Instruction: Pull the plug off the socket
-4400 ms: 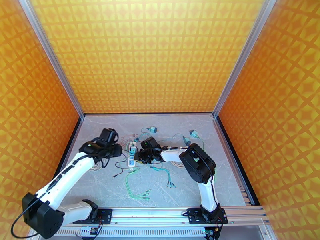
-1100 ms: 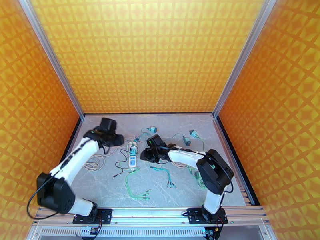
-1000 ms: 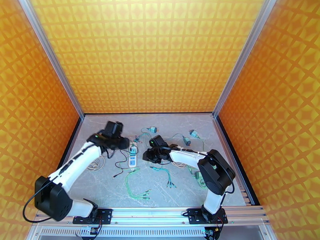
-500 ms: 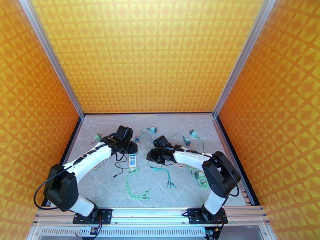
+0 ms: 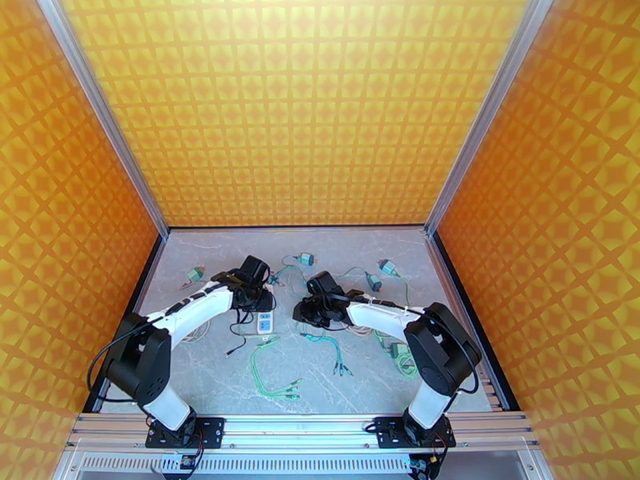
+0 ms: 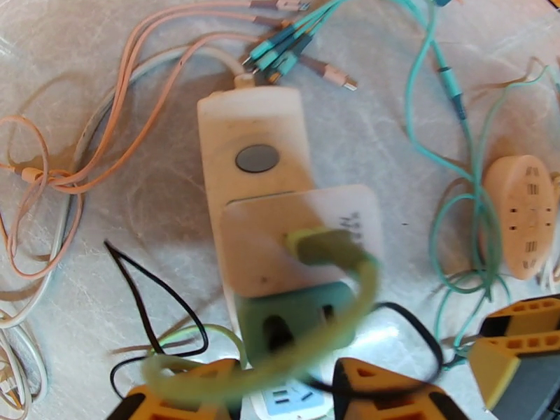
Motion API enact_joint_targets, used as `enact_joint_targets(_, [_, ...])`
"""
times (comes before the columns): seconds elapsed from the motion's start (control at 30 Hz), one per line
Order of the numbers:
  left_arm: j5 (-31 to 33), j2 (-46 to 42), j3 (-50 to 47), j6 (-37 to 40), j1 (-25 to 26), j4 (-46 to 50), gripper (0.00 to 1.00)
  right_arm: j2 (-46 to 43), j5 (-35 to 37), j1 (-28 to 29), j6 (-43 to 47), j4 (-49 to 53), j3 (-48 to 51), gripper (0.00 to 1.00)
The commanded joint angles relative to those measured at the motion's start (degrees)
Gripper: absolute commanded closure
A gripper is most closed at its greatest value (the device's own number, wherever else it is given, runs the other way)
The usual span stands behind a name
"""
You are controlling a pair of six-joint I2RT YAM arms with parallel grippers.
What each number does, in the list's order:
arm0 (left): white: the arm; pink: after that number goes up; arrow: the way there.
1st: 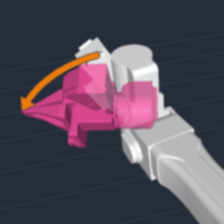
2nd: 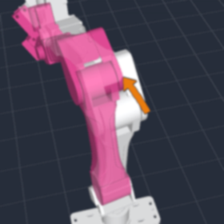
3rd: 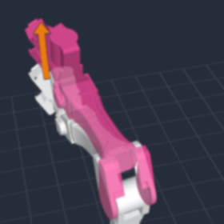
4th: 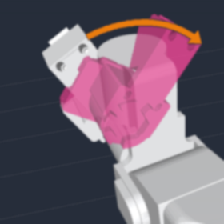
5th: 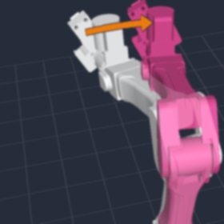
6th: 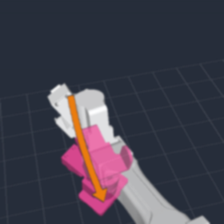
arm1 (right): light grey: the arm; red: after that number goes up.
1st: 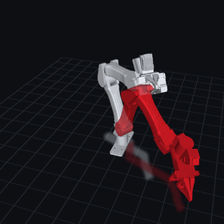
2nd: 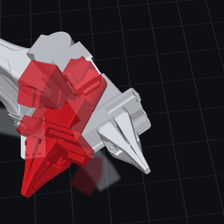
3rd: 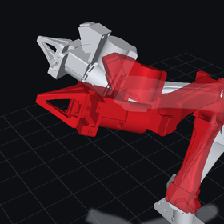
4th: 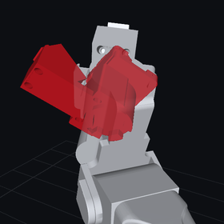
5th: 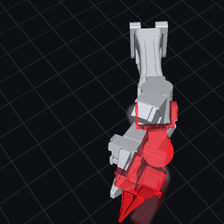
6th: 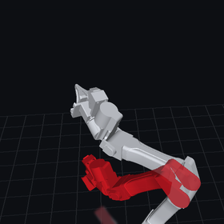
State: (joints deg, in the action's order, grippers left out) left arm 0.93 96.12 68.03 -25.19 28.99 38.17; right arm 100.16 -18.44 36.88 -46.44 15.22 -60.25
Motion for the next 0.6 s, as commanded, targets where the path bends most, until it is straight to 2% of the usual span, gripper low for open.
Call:
enact_joint_targets(0.0, [1.66,1.32,1.56,1.15,0.10,0.59,0.60,0.04,-0.81,0.03,-0.67,-1.25,0.19,0.67])
enact_joint_targets(0.13, [1.71,2.24,2.53,1.13,0.07,0.32,0.60,0.25,-1.07,0.04,-0.63,-1.41,0.30,0.67])
enact_joint_targets(0.27, [1.73,3.88,3.58,1.09,0.14,0.78,0.53,0.75,-1.38,0.05,-0.67,-1.60,0.18,0.67])
enact_joint_targets(0.57, [2.05,5.14,4.85,1.22,0.12,0.80,0.52,1.44,-1.95,0.05,-0.67,-2.07,0.13,0.67])
